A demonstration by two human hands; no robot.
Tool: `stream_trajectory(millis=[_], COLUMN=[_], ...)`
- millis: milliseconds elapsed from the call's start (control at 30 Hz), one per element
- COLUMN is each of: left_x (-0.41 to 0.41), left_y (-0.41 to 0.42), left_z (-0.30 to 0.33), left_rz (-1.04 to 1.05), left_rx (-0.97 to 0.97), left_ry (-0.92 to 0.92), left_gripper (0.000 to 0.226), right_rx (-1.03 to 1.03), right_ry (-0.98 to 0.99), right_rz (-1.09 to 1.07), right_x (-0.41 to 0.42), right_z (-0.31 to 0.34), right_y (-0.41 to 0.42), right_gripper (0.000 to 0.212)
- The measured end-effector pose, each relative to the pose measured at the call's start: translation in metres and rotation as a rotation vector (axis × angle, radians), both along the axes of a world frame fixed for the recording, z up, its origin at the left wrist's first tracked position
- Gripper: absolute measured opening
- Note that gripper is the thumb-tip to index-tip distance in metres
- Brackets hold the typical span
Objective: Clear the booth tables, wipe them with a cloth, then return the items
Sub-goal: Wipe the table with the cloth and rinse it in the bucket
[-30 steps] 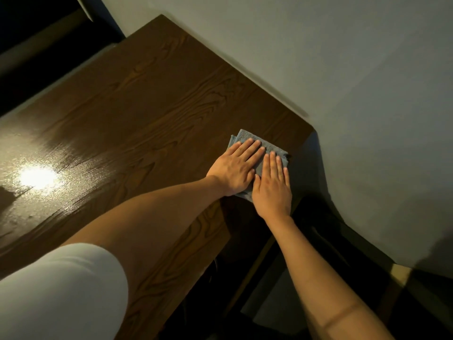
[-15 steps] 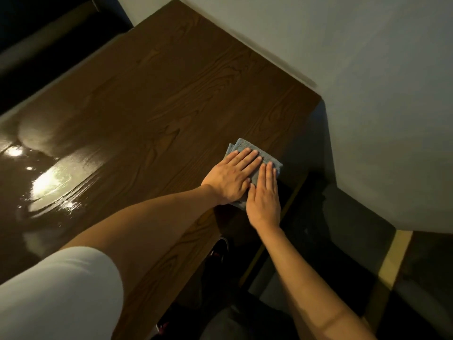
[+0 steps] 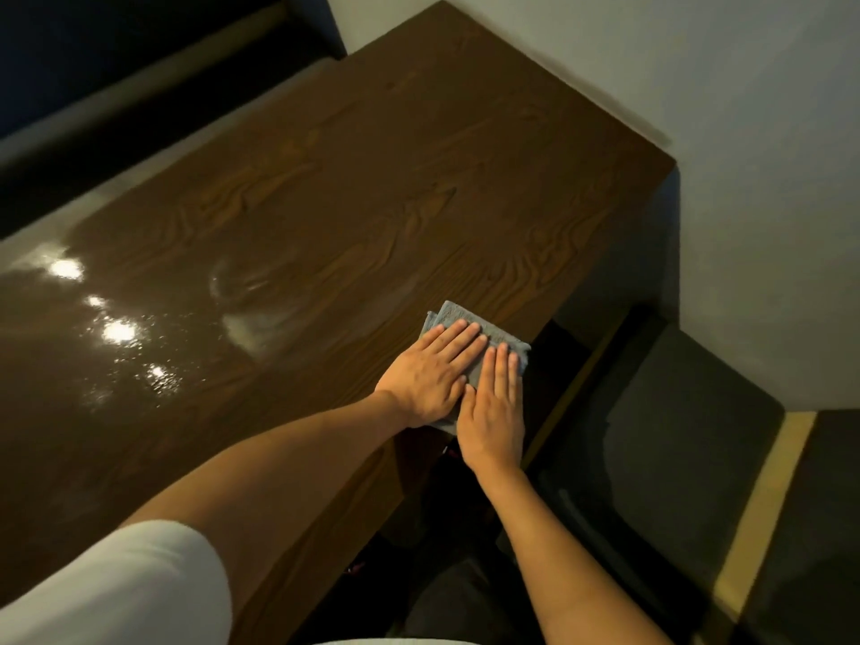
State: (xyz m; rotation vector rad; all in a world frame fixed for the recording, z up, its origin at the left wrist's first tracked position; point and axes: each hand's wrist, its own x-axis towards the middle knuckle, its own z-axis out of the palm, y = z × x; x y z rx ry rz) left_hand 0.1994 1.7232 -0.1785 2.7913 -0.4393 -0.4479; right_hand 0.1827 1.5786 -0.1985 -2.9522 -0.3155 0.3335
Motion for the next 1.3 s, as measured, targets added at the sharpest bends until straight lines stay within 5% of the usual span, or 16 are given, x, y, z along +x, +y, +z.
stream_trajectory(millis=[400,900,1300], left_x=[-0.066,0.042,0.073], left_y=[0.073,0.133,0.247], left_z=[-0.003,-0.007,-0.01], left_rz=[0.107,0.262,0.498], left_rx=[0.013,0.034,0.065], left_ry=[-0.001,-0.081,-0.103], left_gripper=[0.061,0.061,0.061], right_rx=[-0.117,-0.169,-0.148], right_ry=[0.058,-0.029,-0.014], right_rz=[0.211,0.341,0.553], right_x=[-0.042,0.09,0.155], right_z=[0.017,0.01,0.012], right_y=[0.064,0.131,0.262], right_gripper=[0.065,0.064,0.064])
